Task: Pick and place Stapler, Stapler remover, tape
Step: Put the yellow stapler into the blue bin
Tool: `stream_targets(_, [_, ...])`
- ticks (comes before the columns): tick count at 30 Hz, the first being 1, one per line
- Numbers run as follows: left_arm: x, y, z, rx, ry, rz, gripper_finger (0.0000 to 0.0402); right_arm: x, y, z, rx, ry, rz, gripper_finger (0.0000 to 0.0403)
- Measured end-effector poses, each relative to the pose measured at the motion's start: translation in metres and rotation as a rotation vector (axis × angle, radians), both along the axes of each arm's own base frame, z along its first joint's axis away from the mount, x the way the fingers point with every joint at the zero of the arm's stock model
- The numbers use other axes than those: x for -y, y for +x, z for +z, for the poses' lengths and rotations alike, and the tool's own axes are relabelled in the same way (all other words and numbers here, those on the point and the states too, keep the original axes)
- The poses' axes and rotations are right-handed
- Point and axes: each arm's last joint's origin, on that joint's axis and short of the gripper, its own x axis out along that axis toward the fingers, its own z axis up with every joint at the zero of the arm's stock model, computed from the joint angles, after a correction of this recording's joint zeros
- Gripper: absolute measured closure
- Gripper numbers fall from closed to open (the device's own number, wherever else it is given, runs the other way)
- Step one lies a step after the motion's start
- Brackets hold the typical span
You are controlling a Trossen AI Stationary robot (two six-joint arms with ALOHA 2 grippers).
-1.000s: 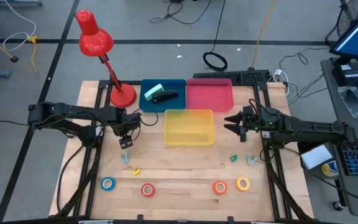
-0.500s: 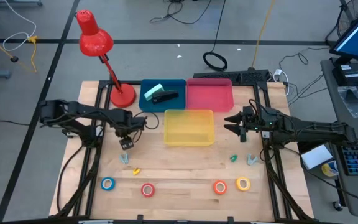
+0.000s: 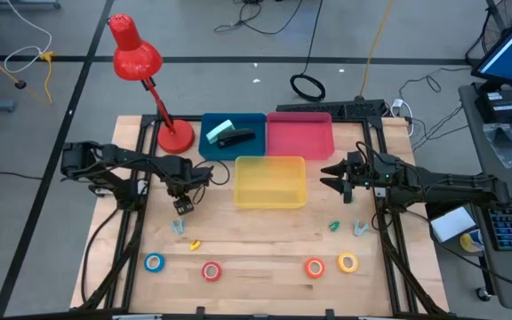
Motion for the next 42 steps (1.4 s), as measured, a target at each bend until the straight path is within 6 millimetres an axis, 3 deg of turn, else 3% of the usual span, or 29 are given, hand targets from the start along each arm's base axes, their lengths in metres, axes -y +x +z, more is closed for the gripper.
stream_targets(9, [-0.001,0.003,-0.001,0.032,0.008,-0.021,0.0163,0.0,0.0,0.0,0.006,0.039,-0.005,0.0206])
stream_targets(19, [-0.002,0.002,-0.001,0.027,0.033,-0.021,0.0334,0.0,0.0,0.0,0.006,0.039,-0.005,0.0206])
stream_targets(24, [-0.001,0.005,0.004,0.015,0.009,-0.024,0.0348,0.0,0.0,0.0,0.006,0.039,-0.005,0.0206])
stream_targets(29, [-0.005,0.025,0.035,0.063,0.012,-0.041,0.0348,0.0,0.0,0.0,0.006,0.039,-0.005,0.0206])
stream_targets(34, [-0.017,0.063,0.089,0.293,0.18,-0.133,0.0337,0.0,0.0,0.0,0.006,0.041,-0.005,0.0206])
stream_targets(38, [-0.043,0.087,0.125,0.516,0.386,-0.192,0.0337,0.0,0.0,0.0,0.006,0.042,-0.006,0.0206])
stream_targets(42, [-0.084,0.096,0.14,0.708,0.518,-0.149,0.0339,0.0,0.0,0.0,0.007,0.042,-0.006,0.0206])
